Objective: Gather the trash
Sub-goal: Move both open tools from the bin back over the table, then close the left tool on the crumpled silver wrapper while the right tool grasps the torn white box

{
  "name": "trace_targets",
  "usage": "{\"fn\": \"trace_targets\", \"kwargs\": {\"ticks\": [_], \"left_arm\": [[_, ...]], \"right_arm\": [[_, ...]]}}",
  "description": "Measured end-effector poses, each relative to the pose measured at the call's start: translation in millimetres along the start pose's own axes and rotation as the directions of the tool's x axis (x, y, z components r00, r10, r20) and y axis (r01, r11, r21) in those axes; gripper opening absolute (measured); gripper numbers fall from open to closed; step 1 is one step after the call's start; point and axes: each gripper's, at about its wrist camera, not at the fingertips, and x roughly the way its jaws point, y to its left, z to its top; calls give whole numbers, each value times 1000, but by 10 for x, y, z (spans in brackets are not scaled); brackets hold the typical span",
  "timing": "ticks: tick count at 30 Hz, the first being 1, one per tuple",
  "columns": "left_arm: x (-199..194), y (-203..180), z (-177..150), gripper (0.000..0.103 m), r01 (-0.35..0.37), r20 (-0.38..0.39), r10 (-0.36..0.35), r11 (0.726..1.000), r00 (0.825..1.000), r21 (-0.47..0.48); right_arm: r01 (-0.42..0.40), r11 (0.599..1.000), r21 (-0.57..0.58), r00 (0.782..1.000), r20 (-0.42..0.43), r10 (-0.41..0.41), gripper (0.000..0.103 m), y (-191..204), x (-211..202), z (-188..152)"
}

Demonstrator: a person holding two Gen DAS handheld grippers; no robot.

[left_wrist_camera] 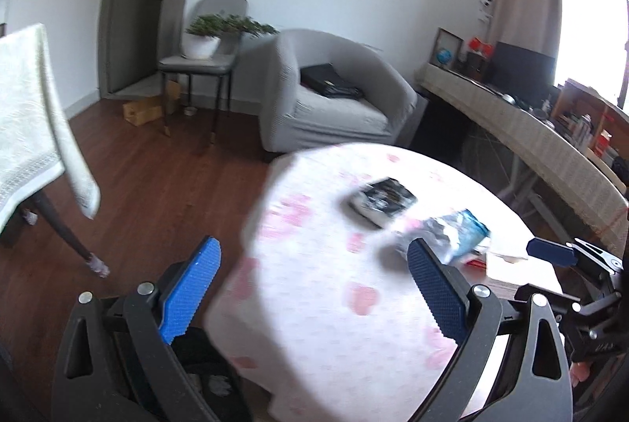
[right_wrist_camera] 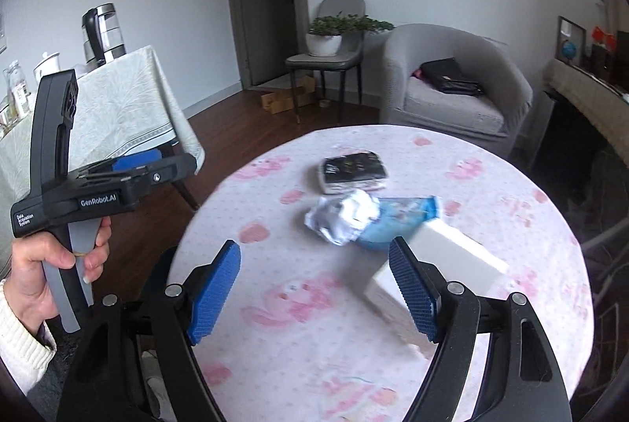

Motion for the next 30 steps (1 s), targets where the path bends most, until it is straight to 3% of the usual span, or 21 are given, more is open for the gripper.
{"fn": "trace_targets", "kwargs": {"ticks": [7, 17, 25, 30], "left_arm": [[284, -402, -61, 97, 61, -62, -58, 997, 996, 46], [627, -665, -135, 97, 118, -127, -116, 993, 985, 3], [862, -740, -112, 94, 147, -163, -158, 986, 974, -76], [990, -801, -105, 89, 117, -187, -131, 989, 973, -88]], "right_arm": [[32, 996, 84, 999, 13, -33, 79, -422, -158, -79], [38, 989, 144, 999, -21, -35, 79, -734, -165, -225], [-45, 968, 248, 998, -37, 56, 79, -999, -102, -342], [-81, 955, 284, 995, -37, 95, 75, -1140, -35, -417]]}}
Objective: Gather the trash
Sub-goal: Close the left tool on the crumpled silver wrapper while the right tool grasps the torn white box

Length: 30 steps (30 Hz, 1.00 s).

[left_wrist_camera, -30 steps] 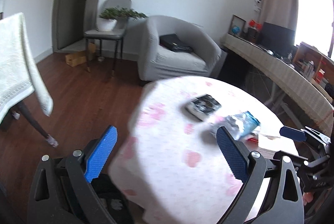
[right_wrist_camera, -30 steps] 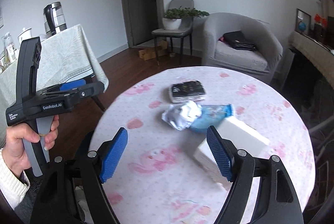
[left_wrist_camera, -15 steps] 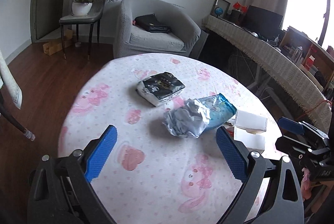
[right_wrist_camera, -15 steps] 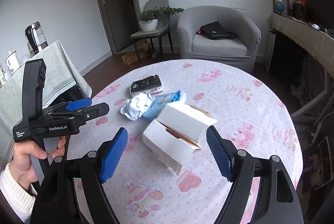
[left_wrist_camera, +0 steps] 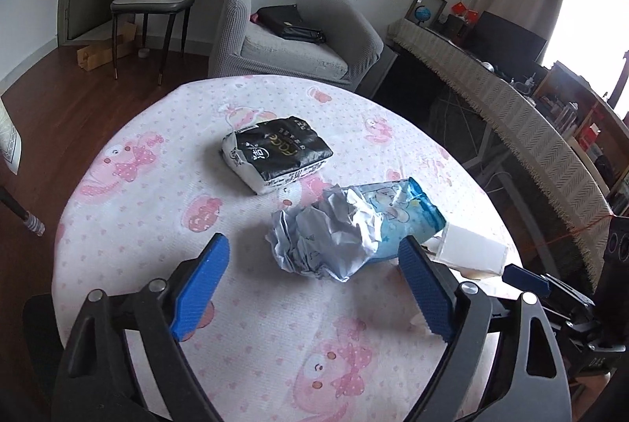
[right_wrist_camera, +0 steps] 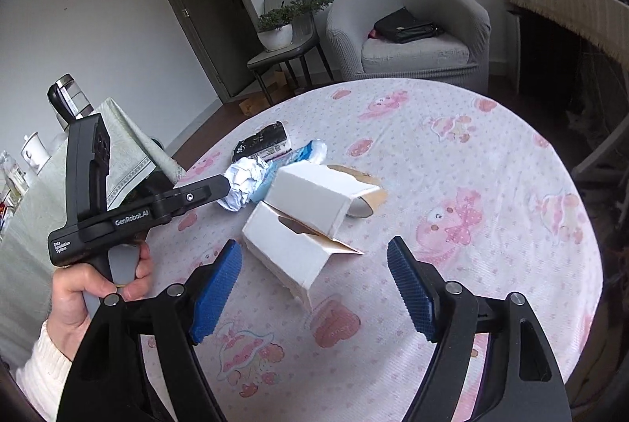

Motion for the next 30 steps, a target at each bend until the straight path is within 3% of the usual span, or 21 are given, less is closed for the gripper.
{"fn": "trace_targets", "kwargs": {"ticks": [5, 18, 25, 30], "left_arm": [[47, 2, 41, 85, 18, -3, -18, 999, 1000, -26], [131, 6, 87, 69, 37, -17, -38, 997, 999, -63], [94, -31, 73, 65, 28, -13, -29, 999, 1000, -40], [77, -15, 69, 62, 30, -12, -30, 999, 999, -32]], "right_arm": [[-82, 994, 68, 997, -1, 82, 73, -130, 66, 20], [-153, 979, 135, 988, 20, 152, 65, -207, 223, 111], [-157, 985, 74, 988, 16, 157, 47, -20, 240, 167], [-118, 992, 34, 993, -6, 119, 27, 85, 290, 165]]}}
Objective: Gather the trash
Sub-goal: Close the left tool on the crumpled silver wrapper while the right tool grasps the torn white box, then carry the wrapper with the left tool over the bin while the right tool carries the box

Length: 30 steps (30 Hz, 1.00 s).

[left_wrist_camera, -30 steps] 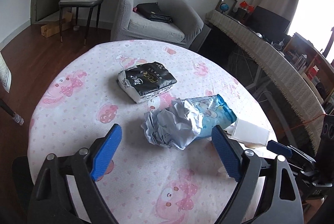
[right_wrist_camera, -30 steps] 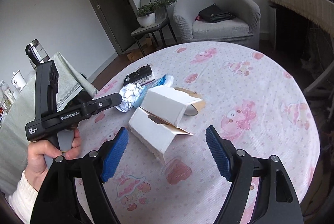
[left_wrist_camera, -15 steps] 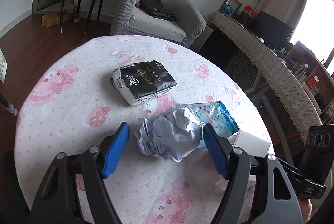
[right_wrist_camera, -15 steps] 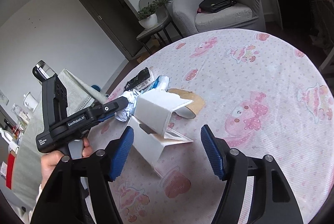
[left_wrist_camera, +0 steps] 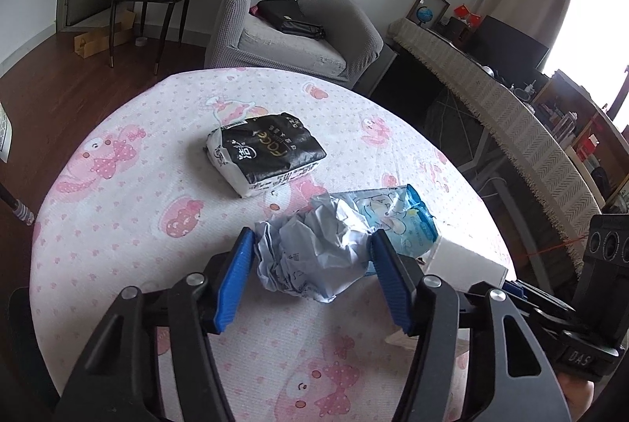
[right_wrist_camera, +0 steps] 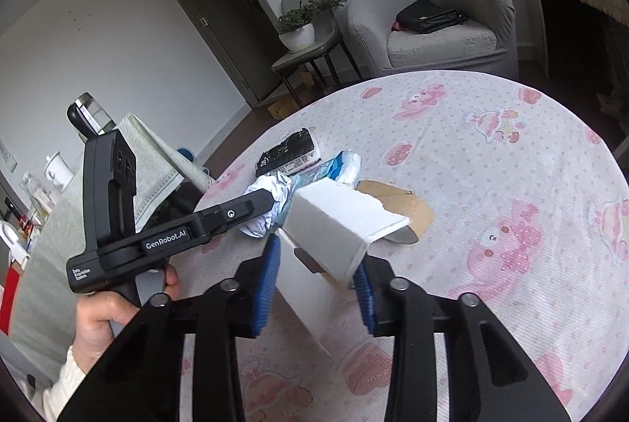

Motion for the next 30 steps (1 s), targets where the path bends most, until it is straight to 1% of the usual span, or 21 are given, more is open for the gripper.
{"fn": "trace_targets", "kwargs": {"ticks": [2, 3, 5, 9, 12, 15, 18, 24, 30], "left_arm": [[-8, -1, -3, 61, 1, 2, -1, 1000, 1000, 3], [-14, -2, -6, 61, 2, 3, -2, 1000, 1000, 5], [-18, -8, -14, 61, 0, 5, 0, 1000, 1000, 9], [-51, -31, -33, 59, -9, 12, 8, 1000, 1000, 29], [-81, -47, -51, 59, -19, 16, 18, 998, 1000, 52], [-95, -57, -58, 58, -17, 14, 16, 998, 1000, 61], [-121, -44, -66, 57, -16, 18, 15, 998, 1000, 62], [-223, -18, -26, 56, -19, 43, 16, 997, 999, 81], [-355, 23, -11, 56, -40, 66, 33, 993, 997, 107]], "right_arm": [[1, 1000, -8, 1000, 4, -1, 16, 28, -8, 2], [-3, 1000, -7, 1000, 8, 3, 14, 41, -21, 7], [-7, 1000, -22, 1000, 15, 7, 8, 83, -53, 21], [0, 999, -52, 1000, 28, 2, 6, 198, -111, 41], [24, 997, -76, 999, 27, -22, 5, 265, -126, 44], [15, 999, -53, 1000, -7, -15, 5, 242, -61, 23], [37, 998, -45, 999, -23, -38, 5, 227, 15, 0], [49, 996, -78, 999, 3, -49, 3, 357, -17, 58], [55, 994, -99, 998, 11, -54, 3, 472, -16, 80]]}}
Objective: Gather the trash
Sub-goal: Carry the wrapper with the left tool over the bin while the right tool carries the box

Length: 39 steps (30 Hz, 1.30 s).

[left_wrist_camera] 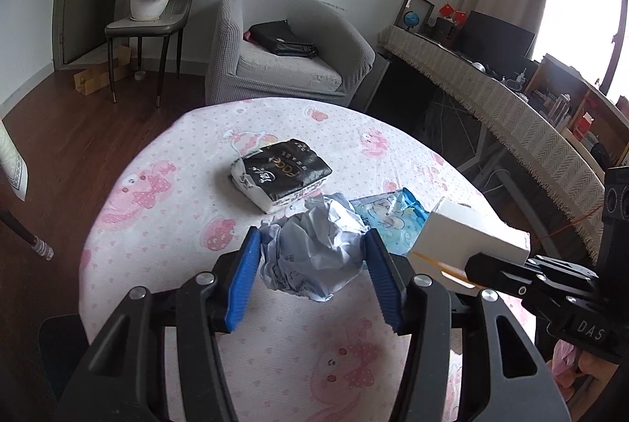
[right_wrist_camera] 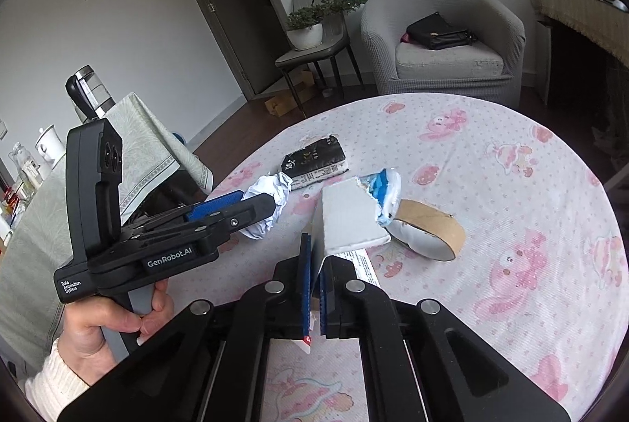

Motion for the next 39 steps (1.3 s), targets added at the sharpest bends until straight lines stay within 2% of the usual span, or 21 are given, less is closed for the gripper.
{"fn": "trace_targets", "kwargs": {"ticks": [13, 19, 25, 39], "left_arm": [[-309, 361, -3, 56, -73, 24, 73, 997, 997, -4], [-453, 510, -23, 56, -102, 31, 102, 995, 994, 2], [-569, 660, -45, 56, -134, 33, 134, 991, 990, 6], [-842, 1178, -183, 56, -228, 16, 228, 973, 973, 17]], "right_arm": [[-15, 999, -51, 1000, 20, 16, 3, 331, 24, 67], [-75, 996, -44, 997, 27, 77, 3, 521, 99, 116], [-85, 993, -80, 996, 18, 87, 3, 764, 235, 146], [-138, 982, -128, 990, -9, 138, 3, 1180, 525, 181]]}}
